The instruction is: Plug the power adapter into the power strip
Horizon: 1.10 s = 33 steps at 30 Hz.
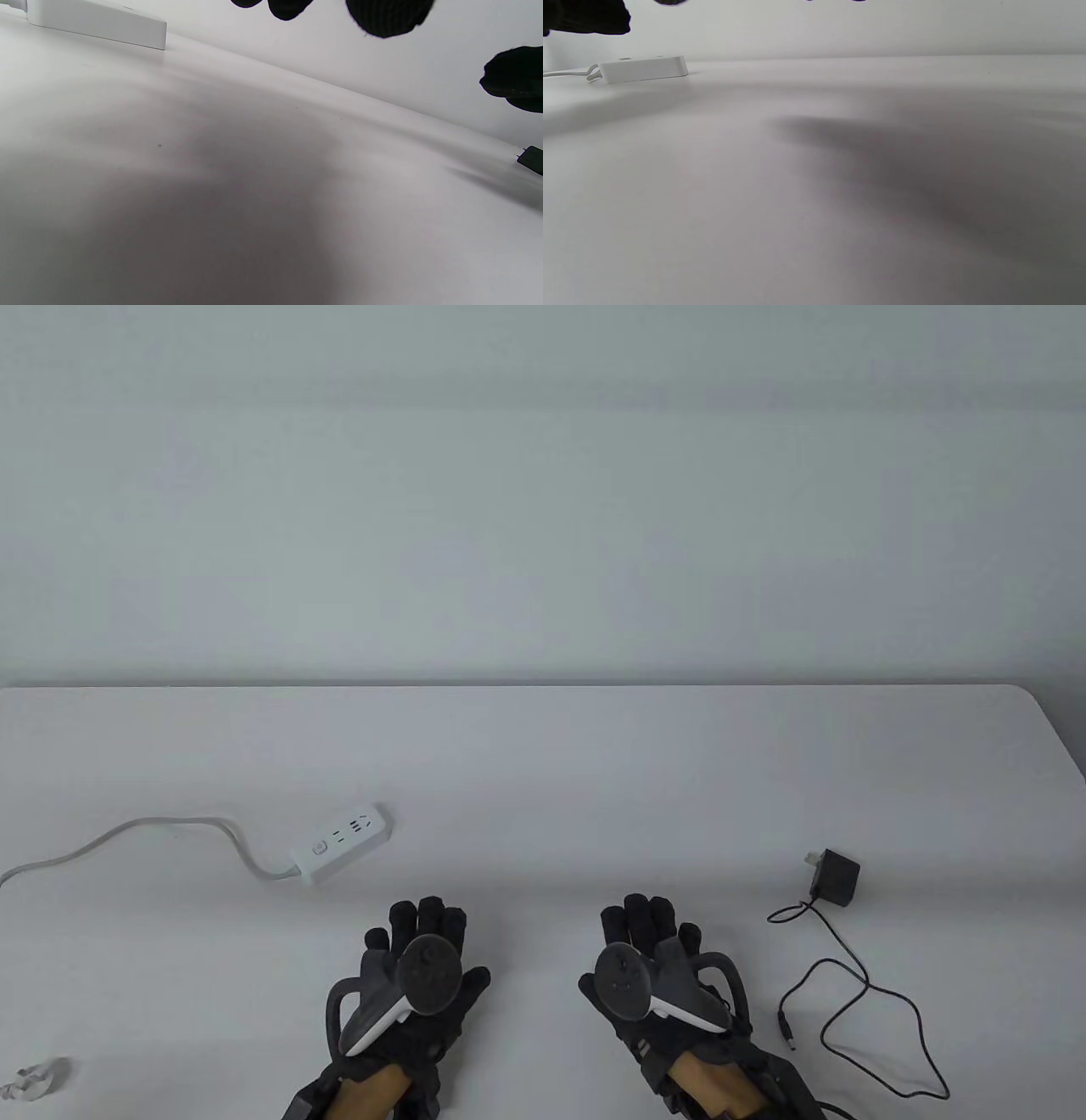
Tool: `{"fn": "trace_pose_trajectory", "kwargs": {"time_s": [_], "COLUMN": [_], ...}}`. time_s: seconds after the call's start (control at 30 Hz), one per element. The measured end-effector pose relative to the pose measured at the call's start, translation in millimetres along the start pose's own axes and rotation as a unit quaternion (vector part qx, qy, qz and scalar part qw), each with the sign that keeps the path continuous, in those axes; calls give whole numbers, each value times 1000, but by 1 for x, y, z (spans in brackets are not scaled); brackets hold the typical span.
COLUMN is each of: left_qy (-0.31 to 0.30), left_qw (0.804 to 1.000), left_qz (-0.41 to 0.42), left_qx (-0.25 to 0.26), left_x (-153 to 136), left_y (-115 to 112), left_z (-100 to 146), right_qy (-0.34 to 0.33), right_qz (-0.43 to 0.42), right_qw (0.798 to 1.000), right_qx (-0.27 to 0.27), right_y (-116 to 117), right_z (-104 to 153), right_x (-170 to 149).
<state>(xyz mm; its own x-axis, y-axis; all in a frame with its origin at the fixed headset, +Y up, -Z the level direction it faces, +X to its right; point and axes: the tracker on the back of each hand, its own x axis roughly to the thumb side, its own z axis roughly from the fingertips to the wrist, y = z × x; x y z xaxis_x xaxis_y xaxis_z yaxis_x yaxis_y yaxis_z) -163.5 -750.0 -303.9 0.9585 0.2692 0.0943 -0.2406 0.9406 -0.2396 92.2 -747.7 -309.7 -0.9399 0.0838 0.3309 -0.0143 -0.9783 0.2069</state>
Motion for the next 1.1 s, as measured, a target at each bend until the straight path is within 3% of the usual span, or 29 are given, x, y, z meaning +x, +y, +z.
{"fn": "trace_pose_trajectory", "kwargs": {"time_s": [1.1], "left_qy": [-7], "left_qw": [1000], "left_qz": [0], "left_qx": [10], "left_x": [6], "left_y": [2], "left_z": [2], "right_qy": [18], "right_qz": [-6], "right_qw": [999], "right_qx": [28], "right_y": [5], "right_z": [-5], "right_x": [-8]}}
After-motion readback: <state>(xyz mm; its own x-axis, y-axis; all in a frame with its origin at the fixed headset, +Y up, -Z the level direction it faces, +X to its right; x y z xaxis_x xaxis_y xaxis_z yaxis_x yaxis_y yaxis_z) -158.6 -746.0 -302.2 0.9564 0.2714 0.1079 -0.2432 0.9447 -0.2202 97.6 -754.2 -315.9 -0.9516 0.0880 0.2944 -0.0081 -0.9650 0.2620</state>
